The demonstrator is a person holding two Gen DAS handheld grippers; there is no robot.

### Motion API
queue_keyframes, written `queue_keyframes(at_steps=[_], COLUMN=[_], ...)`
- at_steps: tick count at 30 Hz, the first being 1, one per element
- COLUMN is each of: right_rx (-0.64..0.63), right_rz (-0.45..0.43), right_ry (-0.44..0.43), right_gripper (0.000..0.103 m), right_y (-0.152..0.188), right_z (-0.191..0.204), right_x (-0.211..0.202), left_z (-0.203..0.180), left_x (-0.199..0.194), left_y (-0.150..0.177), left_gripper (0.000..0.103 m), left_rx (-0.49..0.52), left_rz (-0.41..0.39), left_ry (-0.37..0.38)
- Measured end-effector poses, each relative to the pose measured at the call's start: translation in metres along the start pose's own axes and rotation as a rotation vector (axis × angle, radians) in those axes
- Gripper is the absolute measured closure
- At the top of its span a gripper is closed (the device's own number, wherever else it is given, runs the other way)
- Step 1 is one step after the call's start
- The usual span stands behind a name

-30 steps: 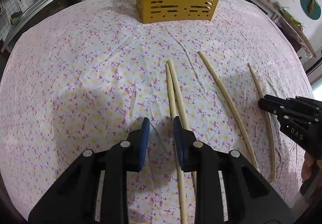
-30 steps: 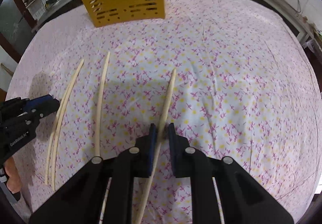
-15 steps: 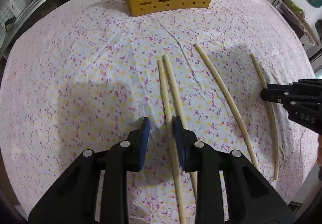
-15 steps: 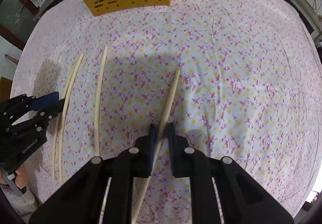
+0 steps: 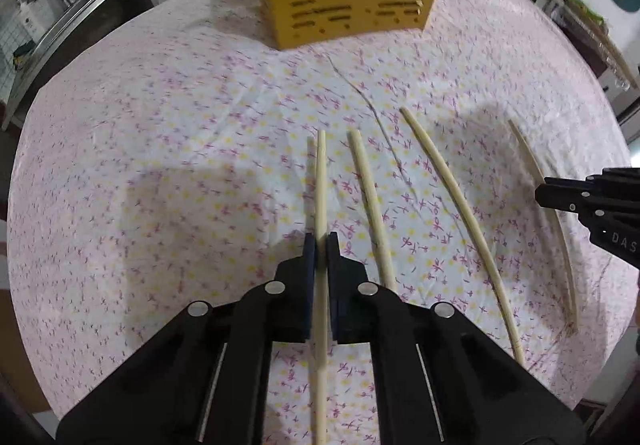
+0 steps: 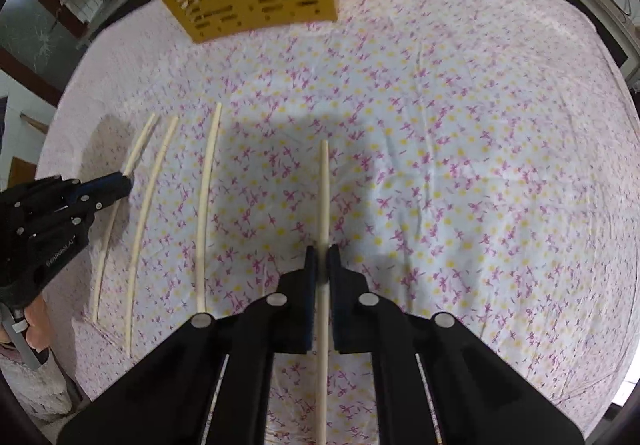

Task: Organize utensils
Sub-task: 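Lift and carry the chopsticks toward the yellow holder with both tools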

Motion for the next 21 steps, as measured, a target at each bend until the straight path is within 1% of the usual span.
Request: queue_keyframes(at_steps=[2,4,7,9,10,11,13,16,18,21], right_rx=[0.004,0.012,0.017,0.03,0.033,0.037,0.047,0.085,0.121,0.19], right_rz=[-0.032,-0.079,-0.17,-0.235,-0.269,-0.325,-0.408,-0.533,-0.611,-0.727], right_ry=[0.0,-0.009,0.003,-0.016,-0.012,0.001,0.001,0.012,-0.001,-0.036], right_gripper=[0.097,0.097,0.097,0.097,0.097,0.097,0.097,0.097,0.097,0.097], right_y=[0.001,0.001,0.003,0.0,-0.001,-0.004,-0.011,-0.021,-0.03,-0.042], right_z=[-0.004,-0.006,-0.012,-0.014,-0.013,-0.012,-0.017,-0.017,-0.014,-0.023], right_x=[-0.009,-0.022,-0.049,-0.067,-0.073,-0.085,-0.104,-0.134,-0.145,-0.165], left_z=[0.005,0.009,0.013,0.012,0.012,0.009,0.006,-0.002,-0.006,-0.013], left_x=[-0.011,-0.025,-0.049,-0.066,-0.075,-0.084,-0.103,-0.129,-0.142,-0.158], left_y=[0.0,-0.001,-0.004,-0.008,-0.006,-0.007,-0.011,-0.017,-0.023,-0.039], left_gripper=[0.098,0.098,0.098,0.098,0.098,0.098,0.098,0.098,0.098,0.098], left_rx=[-0.021,-0.039,-0.057,-0.062,-0.062,-0.061,-0.047,-0.025,-0.017,-0.007], left_rz=[-0.025,-0.071,-0.157,-0.229,-0.268,-0.308,-0.402,-0.516,-0.593,-0.69], left_ry=[0.006,0.015,0.031,0.038,0.04,0.042,0.045,0.077,0.087,0.097])
Point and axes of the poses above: each gripper's, at about its wrist camera, not at the fingertips, and x roughly the way its jaws point, z to its left, y to its underside, the point moved 2 cm from there along x, roughly the way its jaws point, and after that the axes turned 12 degrees about y, right-handed, at the moved point
